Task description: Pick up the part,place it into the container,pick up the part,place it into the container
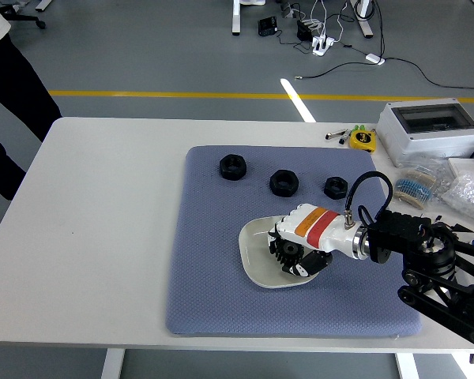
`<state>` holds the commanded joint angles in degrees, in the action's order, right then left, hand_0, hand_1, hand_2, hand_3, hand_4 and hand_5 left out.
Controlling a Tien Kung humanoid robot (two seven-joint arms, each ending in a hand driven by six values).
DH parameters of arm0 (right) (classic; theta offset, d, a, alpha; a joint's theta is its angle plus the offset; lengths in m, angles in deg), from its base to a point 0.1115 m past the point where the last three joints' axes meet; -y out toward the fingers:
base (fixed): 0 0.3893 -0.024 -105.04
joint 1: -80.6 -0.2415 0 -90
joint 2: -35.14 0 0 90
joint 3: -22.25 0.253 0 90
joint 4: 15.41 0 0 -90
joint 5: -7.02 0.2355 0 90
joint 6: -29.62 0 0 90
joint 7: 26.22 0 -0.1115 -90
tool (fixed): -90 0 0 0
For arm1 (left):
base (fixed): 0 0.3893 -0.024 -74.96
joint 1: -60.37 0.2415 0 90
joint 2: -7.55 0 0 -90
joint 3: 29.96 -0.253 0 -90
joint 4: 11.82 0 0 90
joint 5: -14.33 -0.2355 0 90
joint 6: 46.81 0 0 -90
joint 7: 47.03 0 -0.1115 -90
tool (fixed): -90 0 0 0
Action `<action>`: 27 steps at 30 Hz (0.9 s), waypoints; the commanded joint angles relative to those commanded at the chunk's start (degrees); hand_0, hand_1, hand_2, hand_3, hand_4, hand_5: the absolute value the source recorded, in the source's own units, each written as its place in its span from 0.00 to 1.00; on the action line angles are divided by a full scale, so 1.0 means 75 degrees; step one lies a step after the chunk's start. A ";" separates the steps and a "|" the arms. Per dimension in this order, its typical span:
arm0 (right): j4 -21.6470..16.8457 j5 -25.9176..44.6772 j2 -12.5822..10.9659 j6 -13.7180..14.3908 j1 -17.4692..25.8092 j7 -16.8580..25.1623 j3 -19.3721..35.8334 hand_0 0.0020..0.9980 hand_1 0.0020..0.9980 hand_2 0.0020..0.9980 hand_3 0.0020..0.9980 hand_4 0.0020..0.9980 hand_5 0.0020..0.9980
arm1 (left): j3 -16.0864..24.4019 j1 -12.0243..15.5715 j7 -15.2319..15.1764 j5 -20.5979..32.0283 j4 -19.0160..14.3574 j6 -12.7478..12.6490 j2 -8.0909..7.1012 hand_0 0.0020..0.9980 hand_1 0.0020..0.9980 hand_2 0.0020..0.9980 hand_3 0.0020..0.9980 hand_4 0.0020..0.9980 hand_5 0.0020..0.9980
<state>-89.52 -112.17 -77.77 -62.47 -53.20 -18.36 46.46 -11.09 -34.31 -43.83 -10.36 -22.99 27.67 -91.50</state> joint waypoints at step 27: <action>-0.0417 0.0341 -0.0666 0.0082 0.0513 0.0214 0.1917 0.54 0.63 0.77 0.87 1.00 0.32 | 0.0182 0.0058 0.0080 -0.0265 -0.0001 0.0028 0.0013 0.72 0.61 0.72 0.62 0.73 0.68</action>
<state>-92.64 -109.61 -82.76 -61.86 -49.36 -16.75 60.84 -9.72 -33.88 -43.23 -12.35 -23.00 27.88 -91.41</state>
